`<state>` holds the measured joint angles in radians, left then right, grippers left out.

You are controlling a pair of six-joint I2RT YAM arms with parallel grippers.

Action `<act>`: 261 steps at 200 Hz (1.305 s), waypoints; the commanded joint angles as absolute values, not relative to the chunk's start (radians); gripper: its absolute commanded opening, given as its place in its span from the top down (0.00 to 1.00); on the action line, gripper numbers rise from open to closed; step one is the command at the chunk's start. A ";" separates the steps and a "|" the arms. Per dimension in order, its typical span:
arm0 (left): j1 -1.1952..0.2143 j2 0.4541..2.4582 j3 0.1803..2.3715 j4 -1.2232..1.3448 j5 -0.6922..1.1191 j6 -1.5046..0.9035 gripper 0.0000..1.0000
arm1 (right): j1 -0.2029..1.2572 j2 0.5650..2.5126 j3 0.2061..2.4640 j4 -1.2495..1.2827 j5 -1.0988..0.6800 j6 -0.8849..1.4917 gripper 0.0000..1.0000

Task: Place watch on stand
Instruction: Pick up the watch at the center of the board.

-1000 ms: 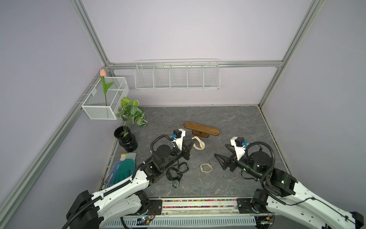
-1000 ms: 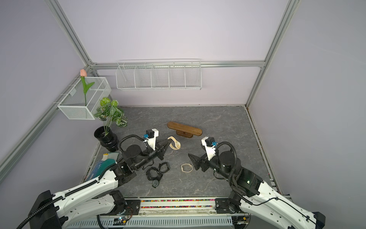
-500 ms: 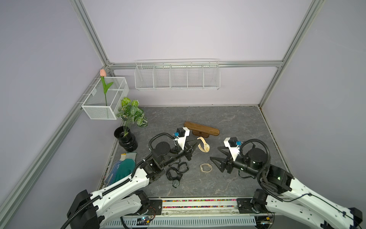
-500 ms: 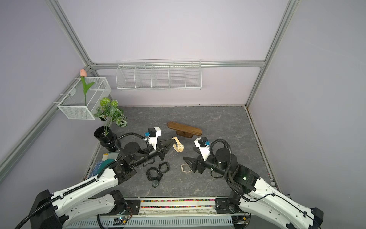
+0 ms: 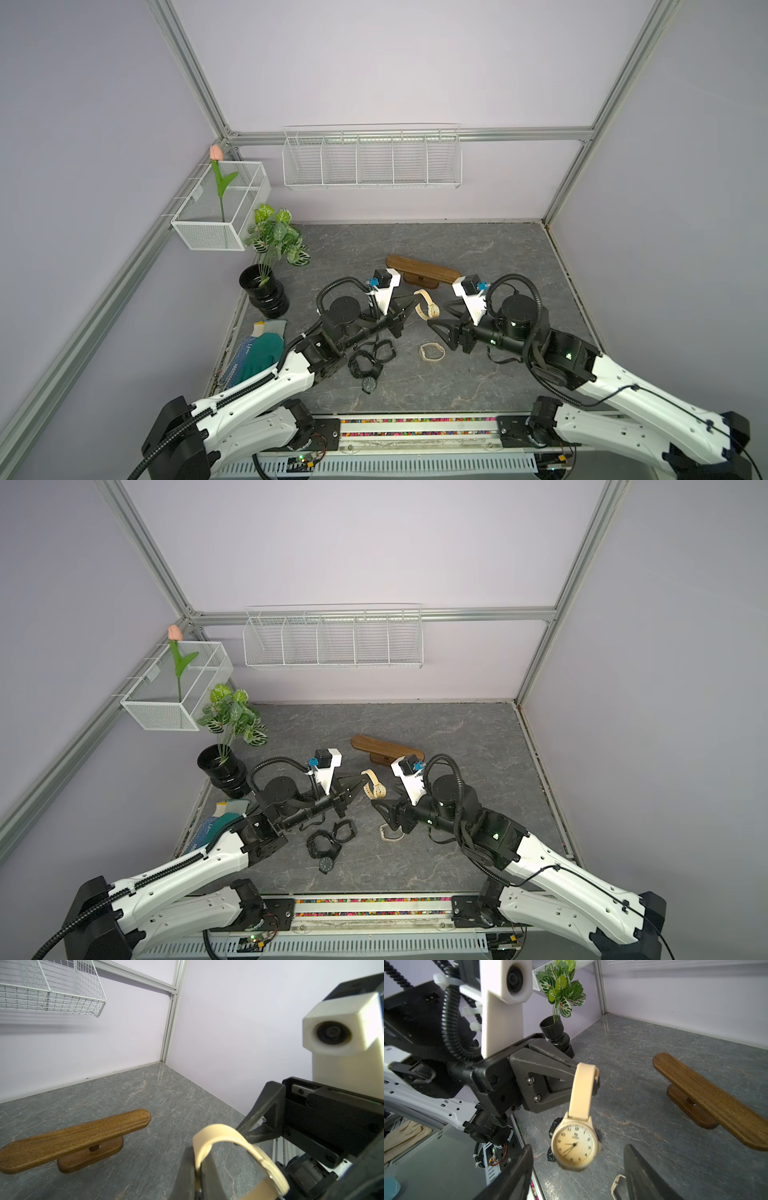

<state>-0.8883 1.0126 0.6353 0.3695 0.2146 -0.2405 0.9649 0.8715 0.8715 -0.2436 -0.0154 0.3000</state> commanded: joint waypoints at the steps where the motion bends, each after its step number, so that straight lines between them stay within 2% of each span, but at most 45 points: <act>1: -0.884 1.015 0.663 0.364 0.240 -0.215 1.00 | 0.971 0.895 0.919 -0.266 -0.008 0.328 0.33; 149: -0.883 1.037 0.673 0.334 0.256 -0.206 1.00 | 0.971 0.953 0.954 -0.339 0.023 0.330 0.59; 223: -0.884 1.046 0.697 0.266 0.203 -0.217 1.00 | 0.957 0.951 0.960 -0.364 0.057 0.349 0.64; 246: -0.884 1.059 0.709 0.227 0.172 -0.219 0.90 | 0.931 0.957 0.968 -0.398 0.092 0.364 0.65; 261: -0.884 1.063 0.710 0.212 0.142 -0.224 0.89 | 0.900 0.967 0.977 -0.432 0.109 0.374 0.65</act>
